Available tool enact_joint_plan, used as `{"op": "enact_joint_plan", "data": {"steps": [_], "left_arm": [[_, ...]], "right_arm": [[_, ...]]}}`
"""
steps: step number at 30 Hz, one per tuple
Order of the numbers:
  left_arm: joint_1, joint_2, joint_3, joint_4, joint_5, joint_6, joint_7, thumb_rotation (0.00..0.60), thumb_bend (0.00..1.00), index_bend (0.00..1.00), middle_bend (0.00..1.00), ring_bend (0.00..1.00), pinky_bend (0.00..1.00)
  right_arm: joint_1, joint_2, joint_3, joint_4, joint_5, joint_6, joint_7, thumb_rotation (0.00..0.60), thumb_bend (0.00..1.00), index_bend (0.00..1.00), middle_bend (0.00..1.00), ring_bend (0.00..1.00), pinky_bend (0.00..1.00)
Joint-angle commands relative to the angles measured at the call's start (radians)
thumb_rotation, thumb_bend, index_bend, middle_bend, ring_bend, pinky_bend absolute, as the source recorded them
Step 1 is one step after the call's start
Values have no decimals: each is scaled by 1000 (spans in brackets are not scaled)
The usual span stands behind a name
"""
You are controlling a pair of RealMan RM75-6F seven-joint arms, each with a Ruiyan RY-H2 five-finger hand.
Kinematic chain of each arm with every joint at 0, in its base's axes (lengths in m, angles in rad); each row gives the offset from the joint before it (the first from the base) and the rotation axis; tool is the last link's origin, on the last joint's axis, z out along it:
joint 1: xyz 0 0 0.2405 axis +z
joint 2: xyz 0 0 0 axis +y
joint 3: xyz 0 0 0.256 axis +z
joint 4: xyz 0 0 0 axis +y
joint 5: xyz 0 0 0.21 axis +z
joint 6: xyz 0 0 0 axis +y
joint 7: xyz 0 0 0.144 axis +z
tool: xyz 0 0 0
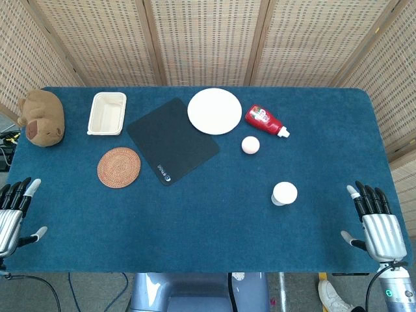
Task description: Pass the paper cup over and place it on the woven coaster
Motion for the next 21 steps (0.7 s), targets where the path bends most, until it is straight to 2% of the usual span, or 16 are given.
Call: {"op": "enact_joint_plan", "data": {"steps": [1,21], "left_arm": [[1,0,0,1,0,2,1,600,188,0,0,0,0],[3,2,1,-11,1,3,18,600,187,0,0,0,0]], "right_arm": [[0,0,-2,-2,-2,0,0,600,45,0,0,0,0],[1,11,-12,-17,-15,-6,7,600,45,0,0,0,0]]}}
